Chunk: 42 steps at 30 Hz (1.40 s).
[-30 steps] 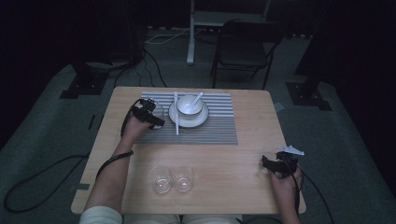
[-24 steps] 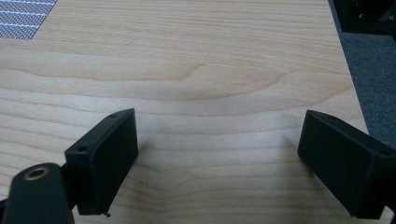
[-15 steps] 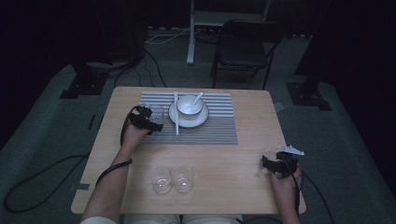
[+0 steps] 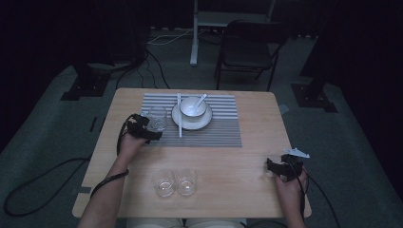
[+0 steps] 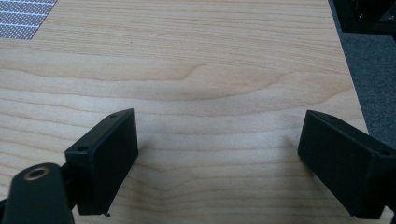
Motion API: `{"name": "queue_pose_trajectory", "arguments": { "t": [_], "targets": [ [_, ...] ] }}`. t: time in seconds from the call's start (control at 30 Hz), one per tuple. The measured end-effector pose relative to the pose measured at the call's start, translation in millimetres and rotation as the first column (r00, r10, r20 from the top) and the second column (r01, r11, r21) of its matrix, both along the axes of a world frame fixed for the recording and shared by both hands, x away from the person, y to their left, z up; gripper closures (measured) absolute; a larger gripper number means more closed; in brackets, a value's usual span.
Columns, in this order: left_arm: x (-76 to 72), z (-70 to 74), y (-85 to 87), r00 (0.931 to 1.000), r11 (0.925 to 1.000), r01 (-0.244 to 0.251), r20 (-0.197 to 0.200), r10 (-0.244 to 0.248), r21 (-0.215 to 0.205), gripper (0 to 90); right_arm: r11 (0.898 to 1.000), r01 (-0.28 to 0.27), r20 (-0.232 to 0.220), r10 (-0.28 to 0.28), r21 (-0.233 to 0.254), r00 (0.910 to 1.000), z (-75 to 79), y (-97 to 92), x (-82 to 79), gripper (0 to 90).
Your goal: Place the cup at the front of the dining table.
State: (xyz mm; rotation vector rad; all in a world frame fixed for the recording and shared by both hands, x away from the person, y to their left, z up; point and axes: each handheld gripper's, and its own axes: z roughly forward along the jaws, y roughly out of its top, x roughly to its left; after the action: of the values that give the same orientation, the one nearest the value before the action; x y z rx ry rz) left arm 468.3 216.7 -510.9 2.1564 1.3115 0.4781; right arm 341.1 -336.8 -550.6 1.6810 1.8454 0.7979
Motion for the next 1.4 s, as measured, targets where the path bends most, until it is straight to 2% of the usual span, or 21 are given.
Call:
{"name": "queue_pose_trajectory", "arguments": {
  "t": [0.23, 0.33, 0.5, 0.6, 0.7, 0.8, 1.0, 1.27, 1.4],
  "targets": [
    [-12.8, -3.4, 9.6, 0.9999, 0.9996, -0.014, 0.006, 0.014, -0.024, 0.0, 1.0, 0.0, 0.0, 0.0, 0.0, 1.0, 0.0, 0.0, 0.1, 11.5],
    [-17.5, -6.0, 11.8, 0.9998, 0.9998, -0.017, 0.009, 0.017, -0.011, 0.0, 1.0, 0.0, 0.0, 0.0, 0.0, 1.0, 0.0, 0.0, 0.2, 11.5],
    [-23.7, -7.3, 13.9, 0.9998, 0.9998, -0.013, 0.012, 0.014, -0.017, 0.0, 1.0, 0.0, 0.0, 0.0, 0.0, 1.0, 0.0, 0.0, 0.2, 11.6],
    [-32.8, -5.3, 16.9, 0.9991, 0.998, -0.015, 0.039, 0.017, -0.061, 0.0, 1.0, 0.0, 0.0, 0.0, 0.0, 1.0, 0.0, 0.0, 0.2, 11.6],
    [-38.6, -5.6, 18.5, 0.9985, 0.9985, -0.02, 0.049, 0.023, -0.05, 0.0, 1.0, 0.0, 0.0, 0.0, 0.0, 1.0, 0.0, 0.0, 0.2, 11.5],
    [-44.1, -5.3, 21.8, 0.9979, 0.9975, -0.033, 0.054, 0.037, -0.063, 0.0, 1.0, 0.0, 0.0, 0.0, 0.0, 1.0, 0.0, 0.0, 0.2, 11.5],
    [-54.3, -4.4, 27.6, 0.9982, 0.9986, -0.022, 0.055, 0.025, -0.049, 0.0, 1.0, 0.0, 0.0, 0.0, 0.0, 1.0, 0.0, 0.0, 0.2, 11.6],
    [-69.3, 0.1, 37.5, 0.996, 0.9971, -0.03, 0.082, 0.036, -0.069, 0.0, 1.0, 0.001, 0.0, -0.001, 0.0, 1.0, 0.0, 0.1, 0.2, 11.5],
    [-75.2, -0.6, 42.2, 0.996, 0.9968, -0.031, 0.081, 0.037, -0.073, 0.0, 1.0, 0.0, 0.0, 0.0, 0.0, 1.0, 0.0, 0.0, 0.2, 11.6]
  ]
}}
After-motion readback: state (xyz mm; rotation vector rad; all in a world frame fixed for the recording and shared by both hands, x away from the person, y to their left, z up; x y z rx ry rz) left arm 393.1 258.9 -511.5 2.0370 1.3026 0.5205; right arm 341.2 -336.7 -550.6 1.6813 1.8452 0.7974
